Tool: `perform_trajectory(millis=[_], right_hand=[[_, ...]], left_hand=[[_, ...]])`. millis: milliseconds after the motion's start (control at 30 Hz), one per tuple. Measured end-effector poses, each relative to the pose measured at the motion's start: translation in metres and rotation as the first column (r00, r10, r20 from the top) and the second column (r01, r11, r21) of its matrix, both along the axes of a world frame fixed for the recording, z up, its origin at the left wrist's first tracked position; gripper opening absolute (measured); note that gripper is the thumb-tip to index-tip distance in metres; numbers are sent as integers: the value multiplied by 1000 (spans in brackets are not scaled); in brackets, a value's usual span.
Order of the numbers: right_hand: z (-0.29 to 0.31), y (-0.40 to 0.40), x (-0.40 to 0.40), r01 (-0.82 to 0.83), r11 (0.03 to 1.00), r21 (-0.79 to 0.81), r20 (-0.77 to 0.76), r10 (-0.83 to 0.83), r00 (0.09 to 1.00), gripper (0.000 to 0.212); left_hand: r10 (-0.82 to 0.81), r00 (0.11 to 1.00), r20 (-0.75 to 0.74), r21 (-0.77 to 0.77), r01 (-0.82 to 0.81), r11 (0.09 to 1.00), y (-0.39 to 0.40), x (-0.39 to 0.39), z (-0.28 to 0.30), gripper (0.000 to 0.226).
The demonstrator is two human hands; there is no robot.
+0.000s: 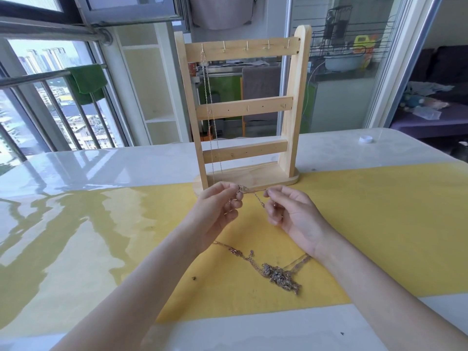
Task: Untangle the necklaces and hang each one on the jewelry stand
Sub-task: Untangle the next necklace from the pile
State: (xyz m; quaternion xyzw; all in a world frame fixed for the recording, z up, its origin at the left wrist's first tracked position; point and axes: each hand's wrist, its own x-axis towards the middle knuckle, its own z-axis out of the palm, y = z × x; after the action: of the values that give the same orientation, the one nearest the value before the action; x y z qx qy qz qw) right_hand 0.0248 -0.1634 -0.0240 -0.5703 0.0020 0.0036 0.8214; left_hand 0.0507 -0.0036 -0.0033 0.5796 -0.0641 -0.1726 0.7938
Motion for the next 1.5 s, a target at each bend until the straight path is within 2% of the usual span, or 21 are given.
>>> perform_trajectory(millis=[67, 167, 267, 333, 400, 533, 600, 667, 833, 900, 967, 1100, 1233, 1500], right_hand=[[-1, 0, 0, 20, 999, 40, -12, -19, 1000, 16], [-4, 0, 1, 42, 999, 15, 26, -42, 999, 13], [-4, 0, -1, 50, 976, -211, 108, -28, 994, 24], [-4, 3, -3, 52, 919, -390, 153, 9, 988, 21], [-5, 7, -4, 67, 893, -446, 174, 13, 985, 15], [-4, 5, -5, 79, 918, -387, 149, -23, 989, 3], [-3, 4, -5, 57, 918, -393, 137, -3, 991, 5], [-2, 5, -4, 32, 922, -385, 124, 17, 992, 10], [1, 1, -3, -22, 988, -150, 67, 32, 997, 17], [1, -2, -2, -19, 1000, -25, 38, 20, 999, 16], [1, -3, -2, -4, 1000, 26, 27, 4, 1000, 14], [-1, -2, -3, 18, 997, -74, 62, -13, 998, 14], [-2, 2, -3, 55, 977, -205, 118, -31, 993, 15], [-3, 2, -5, 126, 950, -286, 152, -85, 985, 17]], left_hand=[[7, 998, 63, 96, -13, 995, -1, -1, -2, 16], [32, 995, 90, 109, -42, 993, 0, 0, -4, 16], [59, 997, 52, 106, -64, 992, 3, 3, -6, 15], [19, 995, 96, 186, -37, 982, 2, 3, -9, 16], [-46, 983, 178, 264, -3, 965, 0, 0, -9, 17], [-69, 936, 347, 414, -87, 906, -5, -3, -8, 17], [-62, 890, 451, 470, -178, 864, -4, 0, -10, 16], [-88, 855, 511, 486, -202, 850, -3, 1, -10, 15], [-205, 883, 423, 472, -22, 881, -4, -3, -7, 13], [-227, 870, 438, 541, -54, 839, -6, -3, -11, 16], [-182, 869, 461, 555, -123, 823, -6, -3, -12, 16], [-90, 901, 424, 504, -152, 850, 0, -1, -10, 11], [-105, 905, 413, 544, -153, 825, -1, -2, -7, 17], [-113, 905, 411, 598, -174, 782, -1, 0, -9, 16]])
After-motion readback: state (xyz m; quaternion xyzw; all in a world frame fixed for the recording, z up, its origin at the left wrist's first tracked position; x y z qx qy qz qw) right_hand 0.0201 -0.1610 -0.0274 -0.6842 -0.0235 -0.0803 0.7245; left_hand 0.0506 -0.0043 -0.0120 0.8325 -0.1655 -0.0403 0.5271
